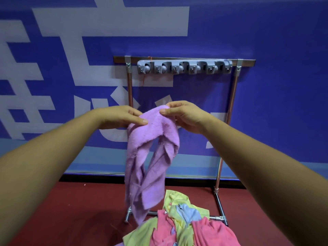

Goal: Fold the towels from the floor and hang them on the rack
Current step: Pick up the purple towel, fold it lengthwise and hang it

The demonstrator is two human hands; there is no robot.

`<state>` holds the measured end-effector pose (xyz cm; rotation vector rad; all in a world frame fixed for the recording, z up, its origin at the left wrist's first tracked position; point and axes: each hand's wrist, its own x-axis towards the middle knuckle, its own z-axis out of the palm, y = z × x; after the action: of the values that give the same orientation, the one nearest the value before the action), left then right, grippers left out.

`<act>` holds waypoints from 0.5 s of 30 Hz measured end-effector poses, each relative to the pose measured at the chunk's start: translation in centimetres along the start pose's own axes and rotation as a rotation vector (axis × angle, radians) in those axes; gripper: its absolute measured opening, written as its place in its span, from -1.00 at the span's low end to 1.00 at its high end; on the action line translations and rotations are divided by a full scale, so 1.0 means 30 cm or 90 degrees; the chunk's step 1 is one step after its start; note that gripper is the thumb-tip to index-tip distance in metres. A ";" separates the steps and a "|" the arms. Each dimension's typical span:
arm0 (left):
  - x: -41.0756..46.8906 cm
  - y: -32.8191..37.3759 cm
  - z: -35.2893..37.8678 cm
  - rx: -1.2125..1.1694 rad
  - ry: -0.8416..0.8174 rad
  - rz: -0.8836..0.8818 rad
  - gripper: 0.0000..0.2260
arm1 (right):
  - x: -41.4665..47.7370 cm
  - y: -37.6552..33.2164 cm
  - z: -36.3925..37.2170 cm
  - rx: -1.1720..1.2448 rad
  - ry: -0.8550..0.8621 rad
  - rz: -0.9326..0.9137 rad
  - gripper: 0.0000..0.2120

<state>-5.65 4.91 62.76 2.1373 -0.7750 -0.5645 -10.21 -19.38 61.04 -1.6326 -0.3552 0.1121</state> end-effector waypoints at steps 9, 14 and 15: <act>0.106 -0.084 -0.094 0.242 0.197 0.073 -0.81 | 0.161 0.029 -0.076 -0.309 0.064 0.001 -0.83; 0.170 -0.090 -0.174 0.208 0.223 0.083 -0.69 | 0.249 0.010 -0.103 -0.347 0.078 -0.013 -0.80; 0.186 -0.091 -0.181 0.212 0.218 0.086 -0.70 | 0.271 0.014 -0.109 -0.346 0.085 -0.011 -0.79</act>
<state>2.59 5.31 63.09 2.3719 -0.8535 0.0095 -1.53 -20.11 62.09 -2.1594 -0.3132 -0.1178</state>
